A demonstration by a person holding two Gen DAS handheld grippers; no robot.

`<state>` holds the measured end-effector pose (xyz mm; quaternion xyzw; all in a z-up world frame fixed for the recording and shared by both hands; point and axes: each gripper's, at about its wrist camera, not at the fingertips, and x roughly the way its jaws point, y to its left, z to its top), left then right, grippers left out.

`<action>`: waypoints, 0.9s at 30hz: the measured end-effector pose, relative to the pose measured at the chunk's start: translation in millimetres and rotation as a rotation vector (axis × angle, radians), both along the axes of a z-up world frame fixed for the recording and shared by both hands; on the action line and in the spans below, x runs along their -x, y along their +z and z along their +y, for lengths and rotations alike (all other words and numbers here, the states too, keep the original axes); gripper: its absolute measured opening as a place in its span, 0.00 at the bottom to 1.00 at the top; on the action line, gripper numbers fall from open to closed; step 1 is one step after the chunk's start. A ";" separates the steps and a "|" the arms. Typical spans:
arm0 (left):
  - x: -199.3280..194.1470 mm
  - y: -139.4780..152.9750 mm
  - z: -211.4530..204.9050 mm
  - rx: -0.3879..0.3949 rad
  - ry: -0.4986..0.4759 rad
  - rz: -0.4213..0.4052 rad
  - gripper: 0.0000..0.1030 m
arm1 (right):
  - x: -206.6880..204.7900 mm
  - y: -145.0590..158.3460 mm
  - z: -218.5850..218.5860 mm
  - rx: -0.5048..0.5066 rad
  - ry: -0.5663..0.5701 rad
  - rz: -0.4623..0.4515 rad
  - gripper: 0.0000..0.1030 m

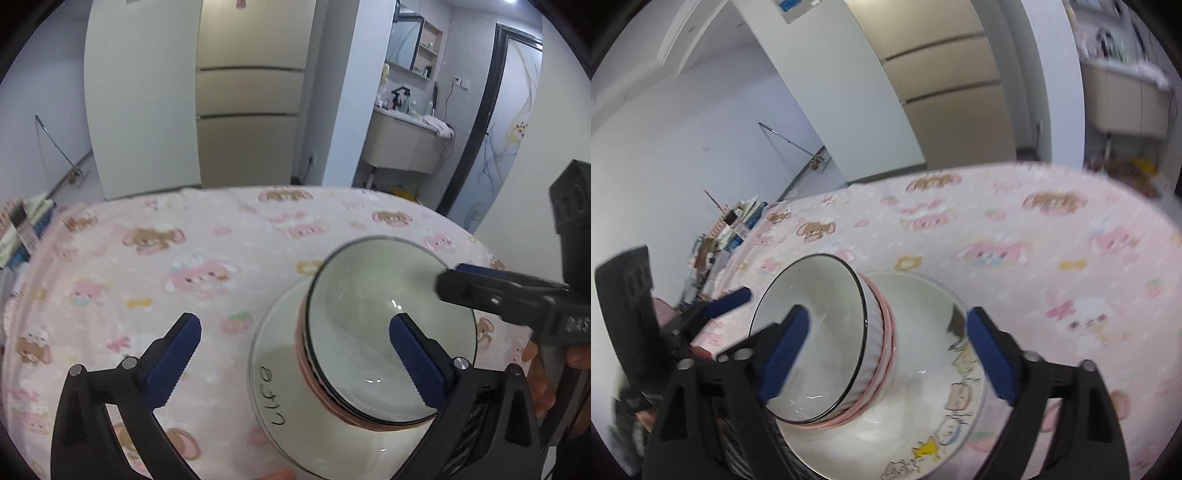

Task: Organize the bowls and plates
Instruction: 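Open both grippers and pull them back from the stacked dishes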

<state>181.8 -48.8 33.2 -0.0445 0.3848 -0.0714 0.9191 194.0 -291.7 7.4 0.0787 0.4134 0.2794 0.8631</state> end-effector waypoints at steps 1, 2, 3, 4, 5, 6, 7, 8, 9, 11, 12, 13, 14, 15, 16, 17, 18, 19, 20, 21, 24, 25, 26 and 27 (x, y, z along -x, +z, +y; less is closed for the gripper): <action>3.1 5.9 3.3 0.008 0.006 -0.020 1.00 | 4.0 6.2 -0.1 0.019 -0.001 -0.026 1.00; 7.3 12.7 7.3 0.023 0.008 -0.043 1.00 | 7.6 11.7 0.8 0.034 0.007 -0.045 1.00; 11.9 19.3 10.4 0.031 0.008 -0.060 1.00 | 11.3 16.5 2.3 0.048 0.018 -0.058 1.00; 15.9 25.4 12.6 0.032 0.011 -0.076 1.00 | 16.1 21.9 4.0 0.062 0.026 -0.077 1.00; 22.4 33.9 15.2 0.030 0.014 -0.102 1.00 | 21.4 27.3 5.5 0.078 0.030 -0.104 1.00; 28.4 41.7 16.9 0.025 0.014 -0.125 1.00 | 29.1 34.5 6.0 0.100 0.025 -0.148 1.00; 34.6 48.6 18.2 0.019 0.016 -0.146 1.00 | 36.8 41.8 5.5 0.112 0.013 -0.196 1.00; 43.4 57.7 19.6 0.011 0.014 -0.175 1.00 | 44.7 49.2 4.8 0.111 0.007 -0.240 1.00; 49.3 63.9 19.9 0.005 0.012 -0.193 1.00 | 54.9 58.3 2.9 0.104 0.001 -0.289 1.00; 68.8 80.8 21.3 -0.017 0.019 -0.260 1.00 | 73.8 73.7 -0.3 0.086 -0.026 -0.367 1.00; 79.5 88.8 21.8 -0.026 0.015 -0.300 1.00 | 85.2 81.4 -1.9 0.076 -0.035 -0.410 1.00; 90.9 96.7 21.6 -0.040 0.012 -0.336 1.00 | 95.1 87.4 -1.3 0.083 -0.040 -0.448 1.00; 98.8 101.6 21.4 -0.052 0.010 -0.355 1.00 | 105.7 93.1 0.7 0.097 -0.044 -0.489 1.00; 110.9 107.5 21.4 -0.068 0.004 -0.383 1.00 | 115.8 97.2 3.1 0.113 -0.042 -0.530 1.00; 118.7 110.4 21.7 -0.072 0.002 -0.401 1.00 | 127.6 100.4 5.8 0.129 -0.046 -0.577 1.00; 129.4 113.2 22.8 -0.069 0.002 -0.433 1.00 | 137.1 102.4 9.3 0.142 -0.052 -0.613 1.00; 136.3 114.3 23.3 -0.072 0.005 -0.451 1.00 | 149.5 104.4 13.1 0.155 -0.057 -0.662 1.00; 145.3 114.9 23.3 -0.089 0.017 -0.466 1.00 | 158.7 105.5 16.6 0.161 -0.054 -0.699 1.00; 153.0 114.8 23.8 -0.101 0.026 -0.479 1.00 | 170.0 106.6 20.4 0.165 -0.043 -0.741 1.00; 158.1 114.8 23.9 -0.106 0.034 -0.491 1.00 | 178.4 106.5 23.7 0.161 -0.031 -0.772 1.00; 175.4 109.4 26.6 -0.105 0.044 -0.508 1.00 | 199.3 100.9 34.1 0.174 -0.022 -0.860 1.00; 181.4 106.7 28.3 -0.114 0.062 -0.520 1.00 | 204.6 98.6 38.2 0.186 -0.018 -0.871 1.00; 186.6 103.5 29.5 -0.126 0.077 -0.529 1.00 | 206.8 94.7 40.3 0.185 -0.006 -0.871 1.00; 189.4 100.5 29.7 -0.134 0.082 -0.532 1.00 | 208.7 91.8 41.4 0.169 0.003 -0.867 1.00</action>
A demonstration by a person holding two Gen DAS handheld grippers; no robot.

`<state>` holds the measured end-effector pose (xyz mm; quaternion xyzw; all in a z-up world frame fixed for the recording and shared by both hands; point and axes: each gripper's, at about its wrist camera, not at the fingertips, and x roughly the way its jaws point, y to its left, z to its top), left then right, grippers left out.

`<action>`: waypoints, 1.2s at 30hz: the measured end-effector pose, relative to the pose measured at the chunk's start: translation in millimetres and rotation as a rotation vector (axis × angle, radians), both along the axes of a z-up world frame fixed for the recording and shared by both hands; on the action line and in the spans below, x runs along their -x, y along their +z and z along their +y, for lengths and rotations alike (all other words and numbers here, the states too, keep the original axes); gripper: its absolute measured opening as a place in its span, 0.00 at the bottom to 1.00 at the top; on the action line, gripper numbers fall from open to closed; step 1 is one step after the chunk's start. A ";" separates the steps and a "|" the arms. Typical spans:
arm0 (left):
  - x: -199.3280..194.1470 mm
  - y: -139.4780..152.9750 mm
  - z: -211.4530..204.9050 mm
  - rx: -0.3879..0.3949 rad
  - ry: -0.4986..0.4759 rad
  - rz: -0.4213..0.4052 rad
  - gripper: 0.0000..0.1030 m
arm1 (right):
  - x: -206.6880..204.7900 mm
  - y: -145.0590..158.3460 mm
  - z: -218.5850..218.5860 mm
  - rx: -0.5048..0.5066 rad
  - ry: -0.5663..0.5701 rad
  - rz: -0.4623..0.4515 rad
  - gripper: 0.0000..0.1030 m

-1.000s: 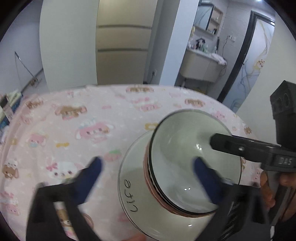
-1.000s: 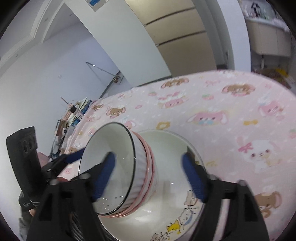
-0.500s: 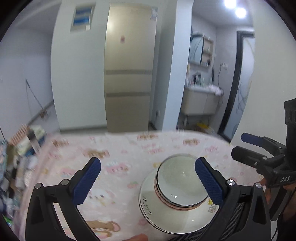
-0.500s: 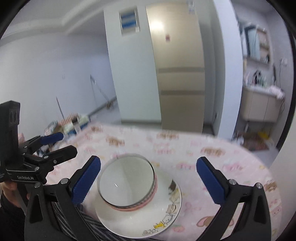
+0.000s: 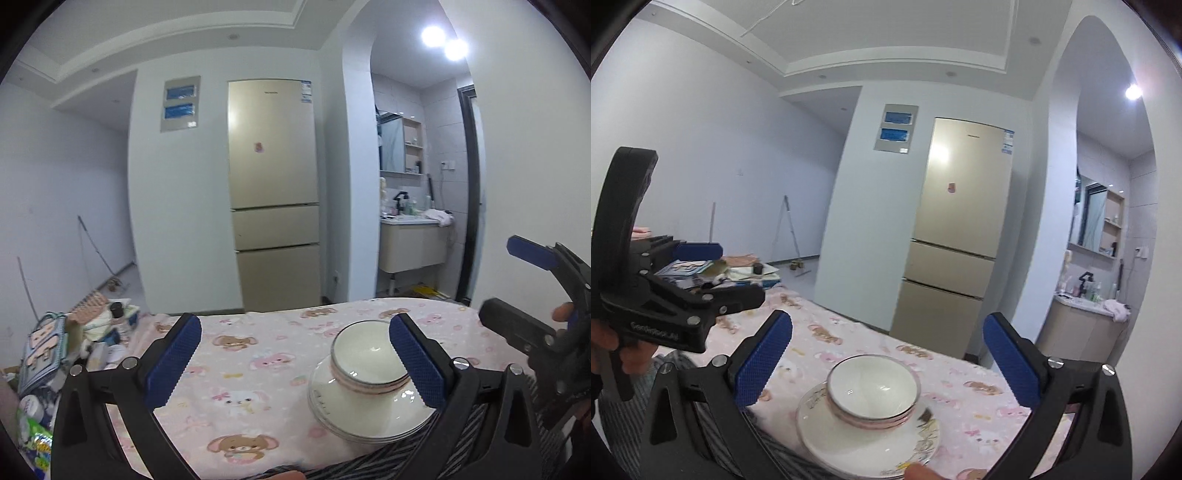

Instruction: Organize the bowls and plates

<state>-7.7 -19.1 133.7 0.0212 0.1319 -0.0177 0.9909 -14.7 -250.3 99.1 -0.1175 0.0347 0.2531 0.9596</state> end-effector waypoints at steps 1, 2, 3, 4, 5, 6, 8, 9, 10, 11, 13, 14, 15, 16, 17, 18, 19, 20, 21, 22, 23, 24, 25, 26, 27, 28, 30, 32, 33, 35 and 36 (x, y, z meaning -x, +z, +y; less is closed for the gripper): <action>4.2 -3.4 -0.2 -0.012 0.012 -0.003 1.00 | 1.5 -3.8 0.1 -0.013 0.012 0.008 1.00; 8.2 -7.0 -0.5 -0.022 0.022 -0.005 1.00 | 2.0 -7.2 -1.1 -0.025 0.019 0.013 1.00; 10.1 -9.8 -0.9 -0.028 0.025 -0.004 1.00 | 2.1 -10.5 -3.2 -0.036 0.022 0.018 1.00; 12.8 -13.8 -0.9 -0.037 0.031 -0.002 1.00 | 4.2 -13.4 -5.7 -0.044 0.018 0.022 1.00; 15.1 -17.8 -0.7 -0.042 0.033 0.001 1.00 | 3.2 -17.0 -8.5 -0.062 0.011 0.027 1.00; 15.4 -20.8 -2.1 -0.042 0.034 0.002 1.00 | 2.6 -20.8 -12.6 -0.088 0.009 0.035 1.00; 17.1 -31.0 -2.0 -0.041 0.039 0.005 1.00 | -1.5 -30.0 -18.0 -0.124 0.008 0.072 1.00; 15.0 -36.6 -1.7 -0.040 0.041 0.008 1.00 | -4.8 -35.0 -19.5 -0.132 -0.004 0.088 1.00; 13.8 -41.0 -2.3 -0.039 0.038 0.012 1.00 | -7.1 -39.6 -21.1 -0.132 -0.017 0.099 1.00; 11.7 -47.2 -3.7 -0.044 0.037 0.018 1.00 | -9.4 -45.0 -21.5 -0.127 -0.025 0.108 1.00; 6.6 -58.0 -5.7 -0.048 0.028 0.029 1.00 | -13.2 -56.3 -23.7 -0.110 -0.035 0.125 1.00; 3.5 -62.1 -6.6 -0.046 0.018 0.034 1.00 | -14.2 -60.7 -25.5 -0.103 -0.042 0.134 1.00; 0.1 -66.8 -6.9 -0.045 0.006 0.040 1.00 | -15.0 -64.9 -25.9 -0.100 -0.042 0.138 1.00; -3.5 -71.1 -7.7 -0.044 0.001 0.049 1.00 | -15.7 -68.3 -26.1 -0.096 -0.045 0.138 1.00; -6.7 -75.3 -8.8 -0.046 -0.007 0.055 1.00 | -15.9 -71.0 -28.0 -0.090 -0.051 0.135 1.00; -8.5 -78.0 -10.0 -0.049 -0.011 0.057 1.00 | -17.1 -73.8 -28.1 -0.086 -0.048 0.134 1.00; -11.1 -83.0 -11.4 -0.058 -0.007 0.059 1.00 | -17.9 -77.0 -28.9 -0.087 -0.040 0.136 1.00; -13.8 -88.2 -13.0 -0.068 0.000 0.065 1.00 | -19.8 -80.1 -30.6 -0.090 -0.037 0.146 1.00; -16.6 -90.8 -12.4 -0.071 0.001 0.070 1.00 | -23.0 -83.6 -31.0 -0.090 -0.036 0.165 1.00; -19.0 -95.4 -13.2 -0.073 -0.005 0.077 1.00 | -24.0 -87.1 -30.6 -0.087 -0.037 0.180 1.00; -20.2 -99.2 -13.4 -0.071 -0.012 0.084 1.00 | -26.0 -90.1 -30.8 -0.085 -0.038 0.192 1.00; -22.5 -103.5 -13.4 -0.071 -0.016 0.093 1.00 | -27.7 -92.3 -31.0 -0.084 -0.037 0.202 1.00; -24.7 -107.7 -13.5 -0.073 -0.016 0.102 1.00 | -28.3 -94.1 -30.9 -0.083 -0.037 0.207 1.00; -26.7 -111.1 -12.8 -0.068 -0.017 0.111 1.00 | -28.6 -95.6 -30.4 -0.081 -0.039 0.208 1.00; -27.2 -113.2 -11.5 -0.063 -0.019 0.116 1.00 | -27.7 -98.5 -29.0 -0.073 -0.042 0.210 1.00; -29.2 -116.4 -10.2 -0.055 -0.021 0.125 1.00 | -27.8 -100.7 -26.6 -0.059 -0.043 0.214 1.00; -32.2 -121.4 -7.4 -0.044 -0.021 0.140 1.00 | -28.1 -103.7 -19.7 -0.022 -0.049 0.218 1.00; -35.4 -124.6 -7.5 -0.045 -0.016 0.154 1.00 | -25.9 -105.4 -13.0 0.011 -0.048 0.208 1.00; -35.5 -124.8 -7.4 -0.045 -0.020 0.154 1.00 | -25.3 -105.4 -11.2 0.020 -0.047 0.203 1.00; -36.4 -126.8 -6.9 -0.036 -0.038 0.159 1.00 | -22.8 -107.8 -8.6 0.032 -0.051 0.200 1.00; -35.3 -126.4 -5.2 -0.033 -0.040 0.159 1.00 | -22.7 -108.6 -7.5 0.038 -0.051 0.202 1.00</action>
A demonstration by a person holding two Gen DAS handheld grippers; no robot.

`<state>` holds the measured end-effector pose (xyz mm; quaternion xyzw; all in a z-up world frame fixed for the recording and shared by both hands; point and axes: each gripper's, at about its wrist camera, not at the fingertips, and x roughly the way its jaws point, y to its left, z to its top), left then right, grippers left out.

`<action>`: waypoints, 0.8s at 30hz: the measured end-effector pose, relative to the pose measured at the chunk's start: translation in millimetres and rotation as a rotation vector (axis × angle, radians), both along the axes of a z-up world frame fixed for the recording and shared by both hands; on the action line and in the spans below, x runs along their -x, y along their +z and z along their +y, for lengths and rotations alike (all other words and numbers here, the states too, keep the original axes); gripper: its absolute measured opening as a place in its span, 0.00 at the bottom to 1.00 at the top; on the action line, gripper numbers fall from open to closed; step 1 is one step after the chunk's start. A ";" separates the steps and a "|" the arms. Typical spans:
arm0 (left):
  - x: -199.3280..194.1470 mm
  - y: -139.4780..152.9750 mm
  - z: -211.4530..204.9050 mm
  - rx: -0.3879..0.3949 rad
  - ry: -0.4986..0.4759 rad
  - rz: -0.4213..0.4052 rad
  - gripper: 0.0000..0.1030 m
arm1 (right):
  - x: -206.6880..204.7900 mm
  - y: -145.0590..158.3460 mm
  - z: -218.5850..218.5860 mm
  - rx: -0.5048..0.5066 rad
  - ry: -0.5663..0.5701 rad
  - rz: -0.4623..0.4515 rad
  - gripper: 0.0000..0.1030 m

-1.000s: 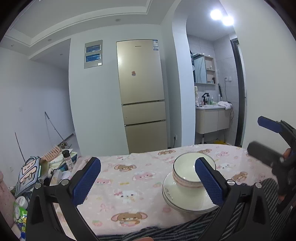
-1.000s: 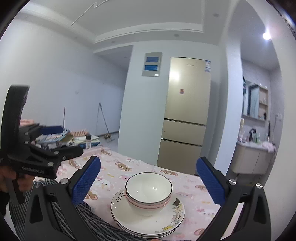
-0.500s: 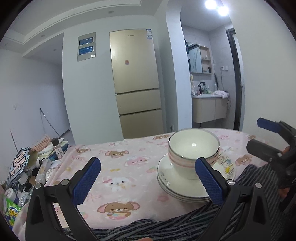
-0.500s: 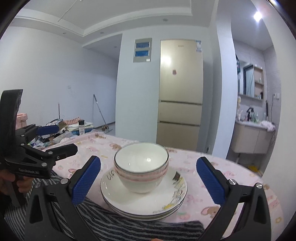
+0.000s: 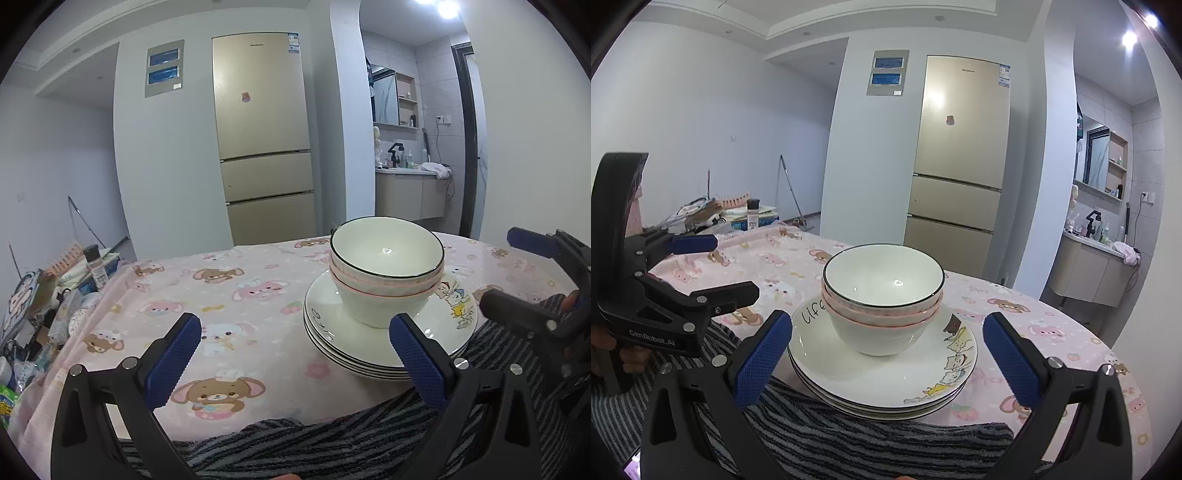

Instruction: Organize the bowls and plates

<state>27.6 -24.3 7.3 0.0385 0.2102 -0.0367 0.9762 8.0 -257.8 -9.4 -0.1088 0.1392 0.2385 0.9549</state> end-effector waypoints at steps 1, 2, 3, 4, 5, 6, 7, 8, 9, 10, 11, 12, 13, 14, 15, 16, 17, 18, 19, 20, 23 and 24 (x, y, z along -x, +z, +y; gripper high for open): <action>0.4 -0.2 1.1 0.006 0.001 -0.002 1.00 | 1.0 -0.2 1.7 0.004 0.001 0.002 1.00; 1.4 0.0 2.0 0.012 0.002 -0.008 1.00 | 1.0 -0.3 3.0 0.009 0.000 0.003 1.00; 3.0 0.8 2.5 0.014 0.004 -0.013 1.00 | 1.0 -0.4 3.2 0.011 -0.001 0.004 1.00; 3.8 1.1 2.5 0.014 0.007 -0.017 1.00 | -0.2 0.1 2.6 0.012 -0.002 0.006 1.00; 5.1 1.4 1.8 0.011 0.010 -0.024 1.00 | -0.3 0.1 2.1 0.011 -0.002 0.008 1.00; 6.3 1.9 1.6 0.009 0.010 -0.028 1.00 | -0.5 0.7 1.7 0.009 -0.004 0.010 1.00; 7.7 2.1 1.0 0.005 0.007 -0.034 1.00 | -0.5 0.7 1.3 0.007 -0.003 0.009 1.00; 8.8 2.1 -0.2 0.000 0.005 -0.040 1.00 | -0.4 1.0 1.3 0.005 -0.004 0.008 1.00; 9.4 2.3 -0.4 -0.003 0.005 -0.043 1.00 | -0.1 1.1 0.8 0.004 -0.005 0.007 1.00; 9.7 2.0 -1.7 -0.010 0.005 -0.045 1.00 | -0.1 1.4 1.0 0.004 -0.006 0.007 1.00; 9.7 1.6 -2.9 -0.015 0.004 -0.044 1.00 | 0.1 1.4 0.9 0.004 -0.006 0.007 1.00; 9.7 1.6 -3.6 -0.017 0.003 -0.043 1.00 | -0.3 1.6 1.3 0.004 -0.005 0.007 1.00; 9.6 2.0 -3.4 -0.018 0.003 -0.043 1.00 | -0.7 1.6 1.0 0.002 -0.005 0.009 1.00; 9.7 2.0 -3.1 -0.016 0.004 -0.044 1.00 | -1.1 1.6 1.0 0.000 -0.005 0.011 1.00; 9.5 1.7 -4.2 -0.016 0.007 -0.045 1.00 | -1.8 1.7 0.6 -0.003 -0.005 0.013 1.00; 9.2 1.3 -4.7 -0.020 0.008 -0.043 1.00 | -2.1 1.7 -0.1 -0.007 -0.006 0.015 1.00; 9.1 1.0 -5.1 -0.024 0.008 -0.042 1.00 | -2.5 1.9 -0.9 -0.011 -0.006 0.016 1.00; 9.4 0.6 -5.8 -0.030 0.007 -0.043 1.00 | -2.5 1.7 -1.3 -0.014 -0.006 0.017 1.00; 9.8 0.8 -6.0 -0.031 0.007 -0.046 1.00 | -2.3 1.7 -1.7 -0.016 -0.007 0.017 1.00; 10.4 0.9 -6.5 -0.032 0.008 -0.050 1.00 | -2.3 1.6 -1.7 -0.017 -0.007 0.017 1.00; 10.4 0.1 -7.3 -0.040 0.008 -0.051 1.00 | -2.5 2.1 -1.8 -0.016 -0.006 0.018 1.00; 10.9 0.3 -6.2 -0.040 0.008 -0.050 1.00 | -2.4 2.1 -1.8 -0.016 -0.007 0.018 1.00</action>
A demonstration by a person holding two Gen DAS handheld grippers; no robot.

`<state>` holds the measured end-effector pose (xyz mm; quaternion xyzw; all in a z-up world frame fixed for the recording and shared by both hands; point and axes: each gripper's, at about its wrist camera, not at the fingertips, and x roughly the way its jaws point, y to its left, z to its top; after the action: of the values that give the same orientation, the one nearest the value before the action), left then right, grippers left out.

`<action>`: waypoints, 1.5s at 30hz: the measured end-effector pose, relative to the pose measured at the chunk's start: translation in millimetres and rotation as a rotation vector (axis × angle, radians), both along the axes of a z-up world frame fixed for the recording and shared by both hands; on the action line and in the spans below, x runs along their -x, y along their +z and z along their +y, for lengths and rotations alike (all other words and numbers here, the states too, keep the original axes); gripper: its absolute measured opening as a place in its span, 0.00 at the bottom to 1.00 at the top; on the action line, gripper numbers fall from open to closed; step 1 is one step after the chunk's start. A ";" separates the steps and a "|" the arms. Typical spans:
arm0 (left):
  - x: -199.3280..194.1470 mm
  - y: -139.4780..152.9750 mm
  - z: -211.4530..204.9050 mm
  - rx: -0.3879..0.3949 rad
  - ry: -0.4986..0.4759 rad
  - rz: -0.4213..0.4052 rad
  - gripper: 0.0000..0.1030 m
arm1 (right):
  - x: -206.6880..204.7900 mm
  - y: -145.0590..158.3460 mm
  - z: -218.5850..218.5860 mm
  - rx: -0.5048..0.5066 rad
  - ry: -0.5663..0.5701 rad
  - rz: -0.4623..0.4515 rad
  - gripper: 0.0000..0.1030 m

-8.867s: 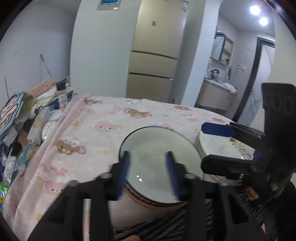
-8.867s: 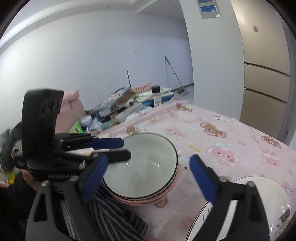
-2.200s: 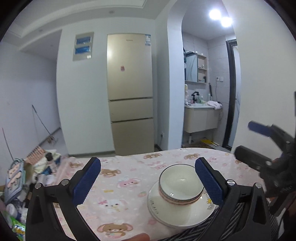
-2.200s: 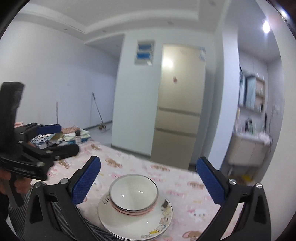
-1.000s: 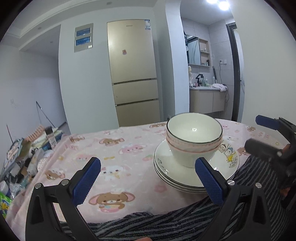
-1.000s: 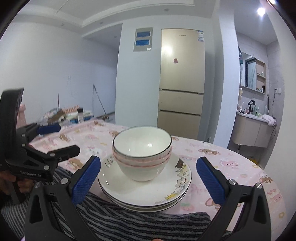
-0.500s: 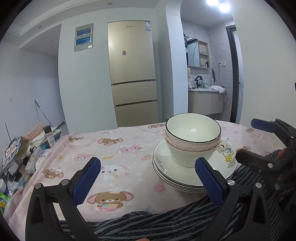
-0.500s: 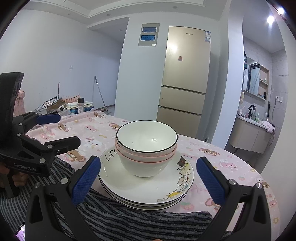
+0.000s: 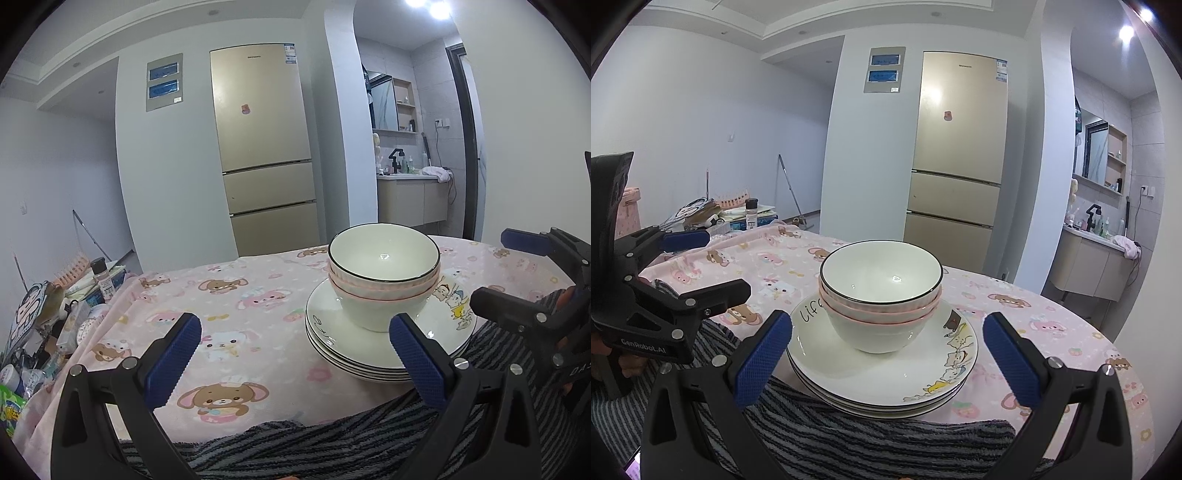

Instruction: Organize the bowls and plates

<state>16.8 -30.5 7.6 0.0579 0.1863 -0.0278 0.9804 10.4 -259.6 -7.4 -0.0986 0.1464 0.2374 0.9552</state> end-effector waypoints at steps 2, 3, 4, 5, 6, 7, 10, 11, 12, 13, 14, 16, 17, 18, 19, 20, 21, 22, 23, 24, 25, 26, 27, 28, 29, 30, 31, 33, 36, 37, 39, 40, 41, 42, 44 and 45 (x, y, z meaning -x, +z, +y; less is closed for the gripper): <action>0.4 0.0 0.2 -0.003 0.000 -0.002 1.00 | 0.2 0.2 0.0 0.001 0.000 -0.002 1.00; 0.4 0.2 -0.2 -0.003 0.000 -0.002 1.00 | 0.1 0.3 -0.1 0.000 0.001 -0.003 1.00; 0.3 0.1 -0.3 -0.004 0.001 -0.002 1.00 | -0.3 0.2 -0.3 0.000 0.002 -0.001 1.00; 0.3 0.0 -0.2 -0.004 0.002 -0.001 1.00 | -0.2 -0.1 -0.3 0.000 0.001 0.000 1.00; 0.7 0.1 0.4 -0.003 0.001 -0.001 1.00 | -0.2 -0.1 -0.5 -0.001 0.001 0.000 1.00; 0.8 0.2 0.5 -0.003 0.001 -0.001 1.00 | -0.2 -0.1 -1.4 -0.003 0.001 0.001 1.00; 0.2 0.0 0.7 -0.002 0.000 0.003 1.00 | -0.2 -0.2 -3.1 -0.008 0.000 0.002 1.00; 0.1 0.0 1.5 -0.001 0.000 0.005 1.00 | -0.8 -0.1 -3.9 -0.009 0.000 0.004 1.00; 0.0 0.4 2.1 -0.001 0.000 0.005 1.00 | -1.2 -0.3 -4.6 -0.011 -0.001 0.008 1.00; -0.6 0.5 2.4 -0.001 0.000 0.005 1.00 | -1.9 -0.5 -5.2 -0.013 -0.002 0.012 1.00; -0.6 0.6 2.9 -0.001 0.001 0.005 1.00 | -2.2 -0.3 -5.8 -0.017 -0.003 0.013 1.00; -0.7 0.4 2.4 -0.001 0.000 0.005 1.00 | -2.0 0.5 -8.2 -0.025 -0.005 0.010 1.00; -0.7 0.6 3.0 -0.001 0.002 0.005 1.00 | -1.7 0.7 -9.0 -0.028 -0.005 0.009 1.00; -0.5 0.6 2.9 -0.001 0.003 0.004 1.00 | -2.0 1.0 -8.8 -0.028 -0.006 0.009 1.00; -0.2 0.6 3.2 0.001 0.003 0.002 1.00 | -2.2 1.0 -8.7 -0.028 -0.006 0.010 1.00; -0.1 0.7 3.7 0.001 0.003 0.001 1.00 | -2.1 0.9 -8.7 -0.027 -0.006 0.010 1.00; -0.2 0.4 3.6 0.000 0.003 0.003 1.00 | -2.0 0.9 -8.8 -0.027 -0.006 0.009 1.00; -0.1 0.4 3.6 0.000 0.003 0.003 1.00 | -2.0 1.1 -8.8 -0.027 -0.006 0.008 1.00; 0.2 0.6 4.3 0.001 0.003 0.004 1.00 | -2.3 1.3 -8.7 -0.026 -0.005 0.007 1.00; 0.0 0.4 3.5 0.001 0.003 0.002 1.00 | -2.5 1.2 -9.3 -0.027 -0.006 0.006 1.00; 0.1 0.5 3.8 0.002 0.003 0.003 1.00 | -2.6 1.1 -9.7 -0.028 -0.007 0.005 1.00; 0.0 0.5 4.1 0.003 0.003 0.004 1.00 | -2.9 1.0 -10.3 -0.030 -0.008 0.006 1.00; -0.1 0.3 3.4 0.002 0.003 0.003 1.00 | -3.4 1.0 -11.2 -0.032 -0.009 0.008 1.00; 0.0 0.3 3.4 0.001 0.003 0.003 1.00 | -3.4 0.9 -11.8 -0.034 -0.010 0.008 1.00; 0.5 0.6 3.7 0.001 0.004 0.003 1.00 | -3.3 0.7 -12.1 -0.035 -0.011 0.009 1.00; 0.6 0.6 3.7 0.000 0.003 0.002 1.00 | -3.2 0.7 -12.3 -0.036 -0.012 0.008 1.00; 0.1 0.5 3.7 0.000 0.003 0.002 1.00 | -3.0 0.6 -12.3 -0.036 -0.012 0.007 1.00; -0.2 0.4 3.4 0.001 0.003 0.003 1.00 | -2.5 0.7 -11.9 -0.033 -0.012 0.007 1.00; 0.0 -0.3 3.5 0.002 0.004 0.005 1.00 | -1.3 0.9 -11.6 -0.026 -0.011 0.005 1.00; 0.2 -0.2 3.6 0.002 0.004 0.005 1.00 | -1.1 1.1 -11.6 -0.025 -0.012 0.004 1.00; -0.1 -0.1 3.5 0.002 0.004 0.004 1.00 | -1.1 1.2 -11.9 -0.026 -0.011 0.005 1.00; -0.2 -0.1 3.6 0.002 0.004 0.004 1.00 | -1.0 1.3 -12.1 -0.027 -0.011 0.005 1.00; 0.0 -0.1 4.2 0.003 0.006 0.004 1.00 | -1.1 1.7 -11.3 -0.026 -0.011 0.005 1.00; -0.1 -0.2 4.2 0.003 0.006 0.006 1.00 | -1.0 1.7 -11.4 -0.026 -0.011 0.005 1.00; -0.4 -0.9 4.4 0.004 0.008 0.009 1.00 | -0.7 1.7 -11.8 -0.025 -0.013 0.005 1.00; -0.8 -1.6 4.1 0.004 0.009 0.009 1.00 | -0.7 1.8 -11.5 -0.025 -0.015 0.004 1.00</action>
<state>17.6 -26.4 6.0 0.0551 0.1910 -0.0242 0.9797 11.1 -271.1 -5.6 -0.0852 0.1462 0.2322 0.9578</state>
